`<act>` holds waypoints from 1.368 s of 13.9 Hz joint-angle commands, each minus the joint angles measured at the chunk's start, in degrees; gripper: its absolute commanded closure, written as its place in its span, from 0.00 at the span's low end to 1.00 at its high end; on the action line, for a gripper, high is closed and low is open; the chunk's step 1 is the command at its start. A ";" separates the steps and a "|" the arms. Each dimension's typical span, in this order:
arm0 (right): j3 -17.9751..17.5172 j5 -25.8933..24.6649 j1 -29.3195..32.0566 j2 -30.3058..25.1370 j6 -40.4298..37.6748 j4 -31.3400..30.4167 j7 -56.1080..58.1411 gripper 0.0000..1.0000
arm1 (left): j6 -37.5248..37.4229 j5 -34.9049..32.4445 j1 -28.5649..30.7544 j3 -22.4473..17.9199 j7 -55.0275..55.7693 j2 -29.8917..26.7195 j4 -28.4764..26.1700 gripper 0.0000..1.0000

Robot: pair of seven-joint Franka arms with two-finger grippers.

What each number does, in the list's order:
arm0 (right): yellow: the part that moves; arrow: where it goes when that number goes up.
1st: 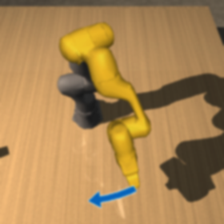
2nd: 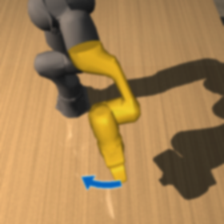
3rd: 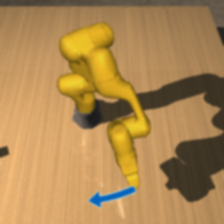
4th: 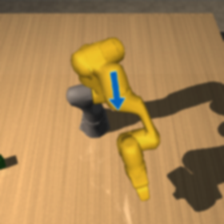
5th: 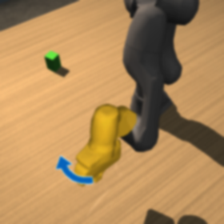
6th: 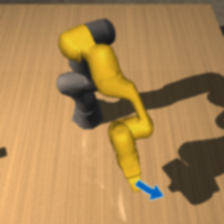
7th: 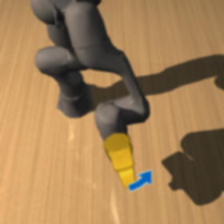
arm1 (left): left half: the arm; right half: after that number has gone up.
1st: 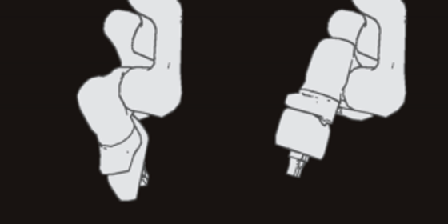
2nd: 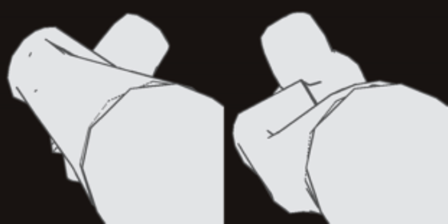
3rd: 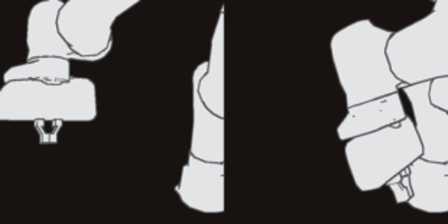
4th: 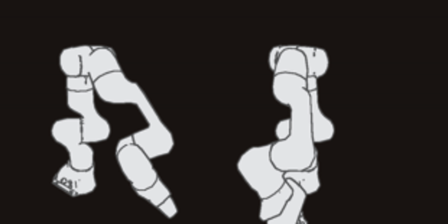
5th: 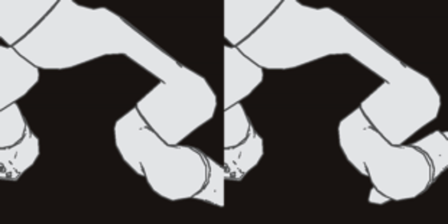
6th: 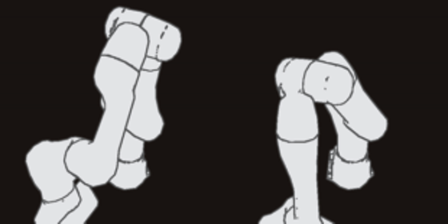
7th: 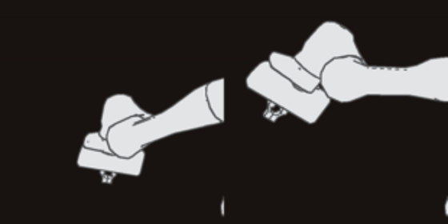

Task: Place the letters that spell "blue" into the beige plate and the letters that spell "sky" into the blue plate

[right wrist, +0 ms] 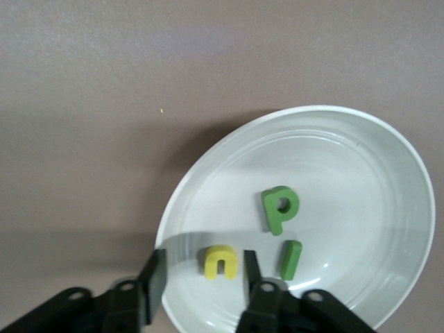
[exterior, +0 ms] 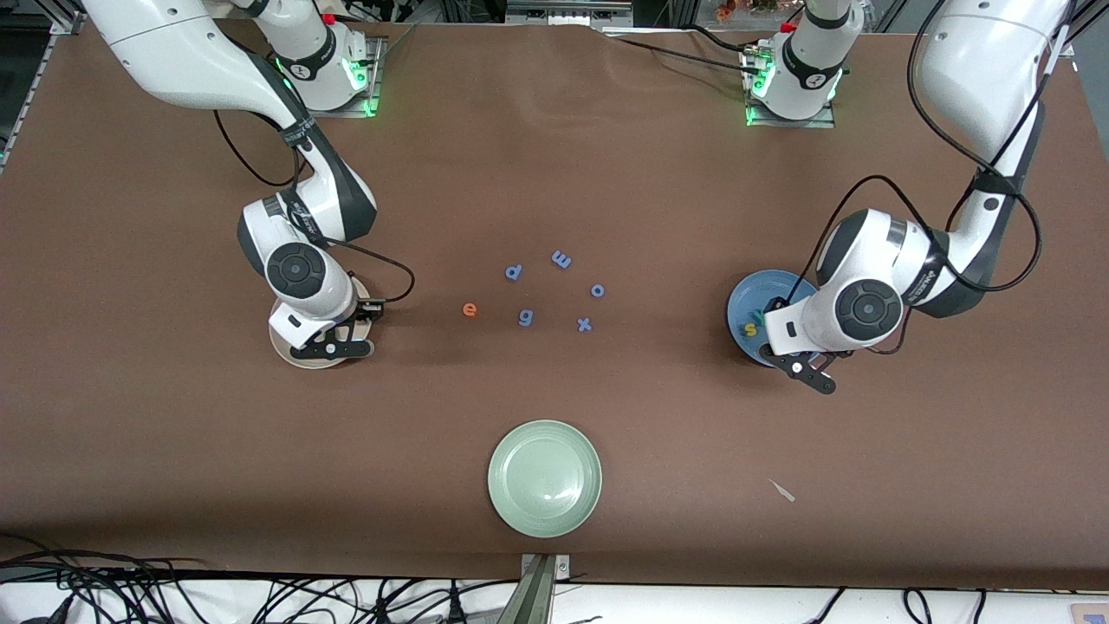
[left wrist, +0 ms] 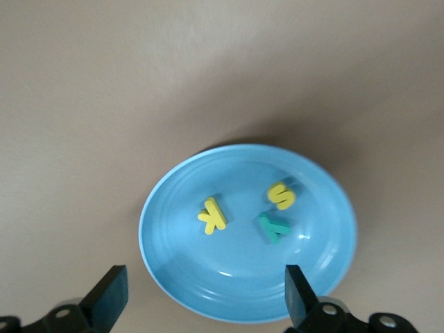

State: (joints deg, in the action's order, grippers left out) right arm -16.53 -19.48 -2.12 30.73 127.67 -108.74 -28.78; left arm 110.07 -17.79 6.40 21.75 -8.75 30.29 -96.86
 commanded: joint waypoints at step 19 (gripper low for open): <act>-12.65 -14.97 -3.42 9.88 13.22 1.69 -50.14 0.21 | -4.86 19.99 -11.90 -19.87 12.87 -30.98 -3.50 0.00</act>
State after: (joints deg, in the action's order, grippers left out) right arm -28.67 -32.54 -5.62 39.59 140.27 -107.64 -77.19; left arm 101.67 1.10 -0.89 6.24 1.48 6.63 -90.38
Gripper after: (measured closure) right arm 0.141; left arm 0.000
